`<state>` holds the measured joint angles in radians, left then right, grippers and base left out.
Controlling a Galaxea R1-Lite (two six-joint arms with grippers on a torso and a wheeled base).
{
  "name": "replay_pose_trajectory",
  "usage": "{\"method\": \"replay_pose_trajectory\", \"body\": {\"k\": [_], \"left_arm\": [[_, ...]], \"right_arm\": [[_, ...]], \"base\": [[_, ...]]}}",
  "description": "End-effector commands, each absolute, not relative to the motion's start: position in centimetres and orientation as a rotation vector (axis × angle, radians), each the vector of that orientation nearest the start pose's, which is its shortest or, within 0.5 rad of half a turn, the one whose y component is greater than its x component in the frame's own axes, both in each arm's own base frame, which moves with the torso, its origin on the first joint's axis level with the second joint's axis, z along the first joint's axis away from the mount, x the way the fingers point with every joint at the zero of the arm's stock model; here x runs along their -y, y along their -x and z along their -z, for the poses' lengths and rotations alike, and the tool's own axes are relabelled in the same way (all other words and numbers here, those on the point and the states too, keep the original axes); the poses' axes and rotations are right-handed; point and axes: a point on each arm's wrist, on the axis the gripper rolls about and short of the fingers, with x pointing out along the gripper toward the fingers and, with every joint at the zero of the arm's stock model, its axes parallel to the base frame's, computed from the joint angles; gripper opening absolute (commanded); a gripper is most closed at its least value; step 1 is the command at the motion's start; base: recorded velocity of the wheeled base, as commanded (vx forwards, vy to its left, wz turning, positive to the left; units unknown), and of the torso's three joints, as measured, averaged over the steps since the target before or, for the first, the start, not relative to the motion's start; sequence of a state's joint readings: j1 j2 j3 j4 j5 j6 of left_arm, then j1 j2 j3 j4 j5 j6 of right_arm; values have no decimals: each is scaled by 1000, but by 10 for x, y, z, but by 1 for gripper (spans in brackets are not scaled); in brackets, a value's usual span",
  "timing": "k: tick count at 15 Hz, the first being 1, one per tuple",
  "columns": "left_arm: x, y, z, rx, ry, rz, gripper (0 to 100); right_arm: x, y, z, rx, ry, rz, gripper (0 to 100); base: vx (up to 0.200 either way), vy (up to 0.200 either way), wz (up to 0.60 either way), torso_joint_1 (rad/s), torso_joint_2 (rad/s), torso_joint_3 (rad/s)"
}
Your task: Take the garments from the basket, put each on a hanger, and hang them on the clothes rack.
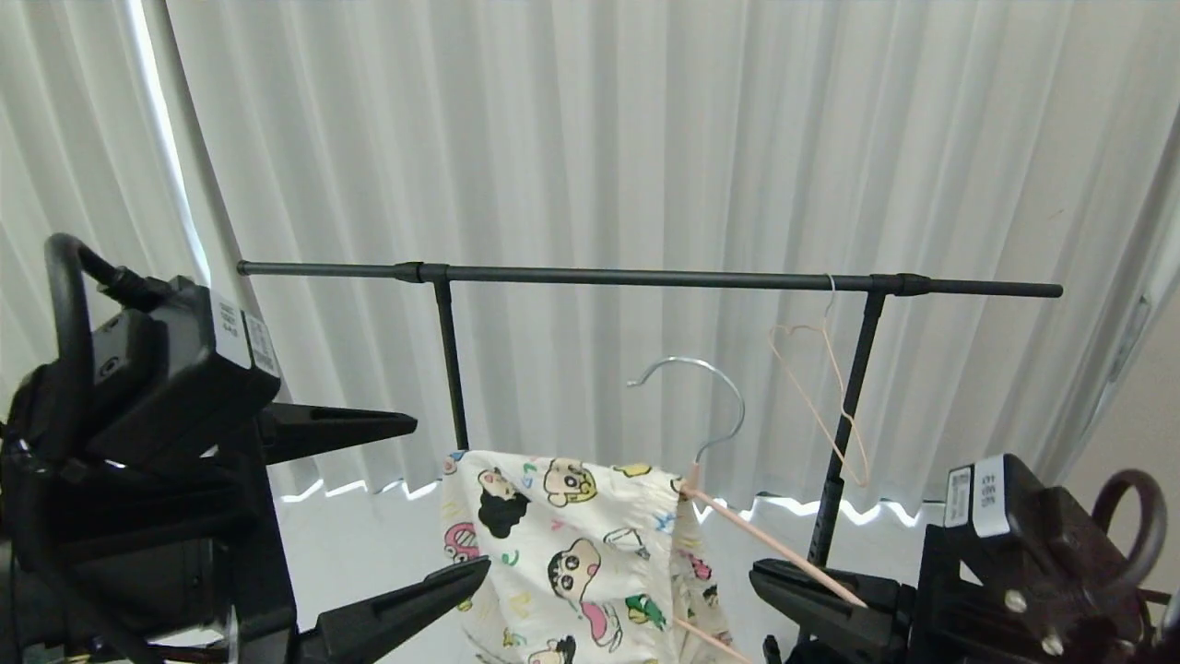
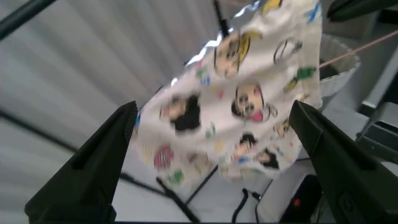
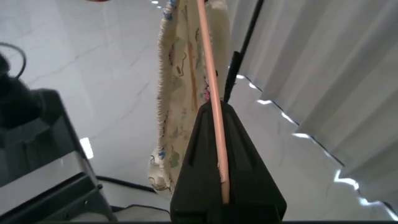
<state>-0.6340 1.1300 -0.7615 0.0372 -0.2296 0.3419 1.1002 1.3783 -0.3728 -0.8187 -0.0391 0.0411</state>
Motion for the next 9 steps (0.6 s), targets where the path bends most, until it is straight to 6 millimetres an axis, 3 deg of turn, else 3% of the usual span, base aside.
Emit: {"method": "replay_pose_trajectory", "body": {"k": [1,3,4,9], "left_arm": [[97,-127,-218,-296,-451,978,100],[94,-123,-203,-302,-529,1022,100],[93,-120,-200,-269,-529,1125,100],[94,-117,-199,-225,-529,1229,100]], "right_arm": [[-177,-81,-166,-182,83,-1101,0],[-178,-76,-167,-172,98,-1130,0],[-182,-68,-167,-154,127,-1179,0],[-188,-51,-165,-140,162,-1274,0]], "base": [[0,0,0,0,0,0],[0,0,0,0,0,0],[0,0,0,0,0,0],[0,0,0,0,0,0]]}}
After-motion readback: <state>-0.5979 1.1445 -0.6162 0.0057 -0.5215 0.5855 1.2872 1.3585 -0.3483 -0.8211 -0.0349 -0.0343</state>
